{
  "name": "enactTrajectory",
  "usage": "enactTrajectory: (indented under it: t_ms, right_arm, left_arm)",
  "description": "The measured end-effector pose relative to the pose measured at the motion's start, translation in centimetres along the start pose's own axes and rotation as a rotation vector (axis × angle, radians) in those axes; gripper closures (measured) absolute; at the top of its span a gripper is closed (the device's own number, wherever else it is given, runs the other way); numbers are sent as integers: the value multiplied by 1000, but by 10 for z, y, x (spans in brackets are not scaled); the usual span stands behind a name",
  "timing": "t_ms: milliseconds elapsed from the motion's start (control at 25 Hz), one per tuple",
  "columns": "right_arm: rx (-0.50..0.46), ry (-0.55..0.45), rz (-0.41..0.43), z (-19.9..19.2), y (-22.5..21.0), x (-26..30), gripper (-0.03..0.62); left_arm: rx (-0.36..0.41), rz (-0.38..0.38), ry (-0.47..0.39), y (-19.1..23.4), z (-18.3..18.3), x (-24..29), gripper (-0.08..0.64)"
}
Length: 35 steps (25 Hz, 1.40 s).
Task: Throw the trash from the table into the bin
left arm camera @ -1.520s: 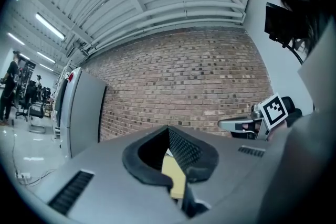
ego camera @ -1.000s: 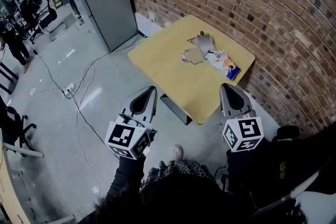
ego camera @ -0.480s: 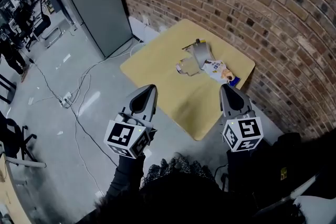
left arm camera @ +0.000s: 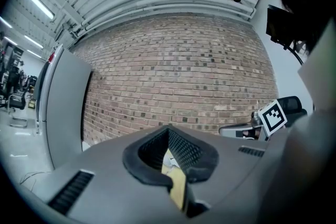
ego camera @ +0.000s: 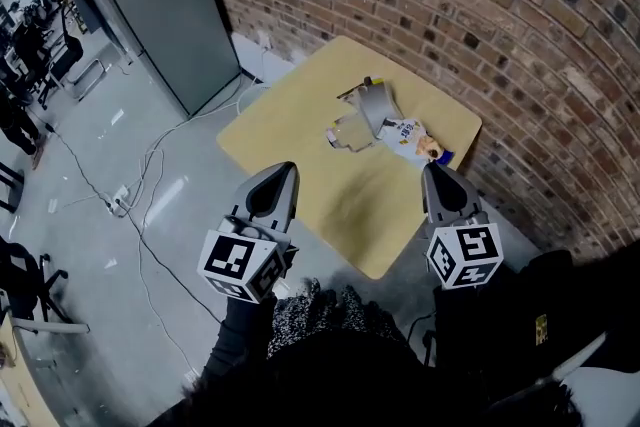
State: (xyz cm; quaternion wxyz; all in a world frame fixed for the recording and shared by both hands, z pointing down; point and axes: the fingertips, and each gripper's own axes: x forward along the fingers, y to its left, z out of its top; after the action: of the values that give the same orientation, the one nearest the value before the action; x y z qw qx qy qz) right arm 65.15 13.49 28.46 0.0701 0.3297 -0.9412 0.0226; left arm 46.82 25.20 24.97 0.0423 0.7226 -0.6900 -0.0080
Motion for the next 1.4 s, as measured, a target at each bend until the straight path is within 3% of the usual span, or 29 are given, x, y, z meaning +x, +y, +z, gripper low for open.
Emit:
enactTrajectory:
  t_ms: [760, 960, 1080, 1400]
  right_arm:
    - [23, 65, -139, -1, -43, 71, 575]
    - [40, 106, -188, -11, -57, 82, 455]
    - [45, 135, -209, -19, -65, 88, 343]
    - [30, 249, -210, -56, -84, 107, 159]
  left_arm:
    - [-8, -163, -3, 49, 18, 102, 554]
    - [-7, -202, 6, 47, 16, 121, 554]
    - [-10, -212, 7, 49, 17, 129, 554]
    - [-17, -232, 25, 56, 11, 145, 554]
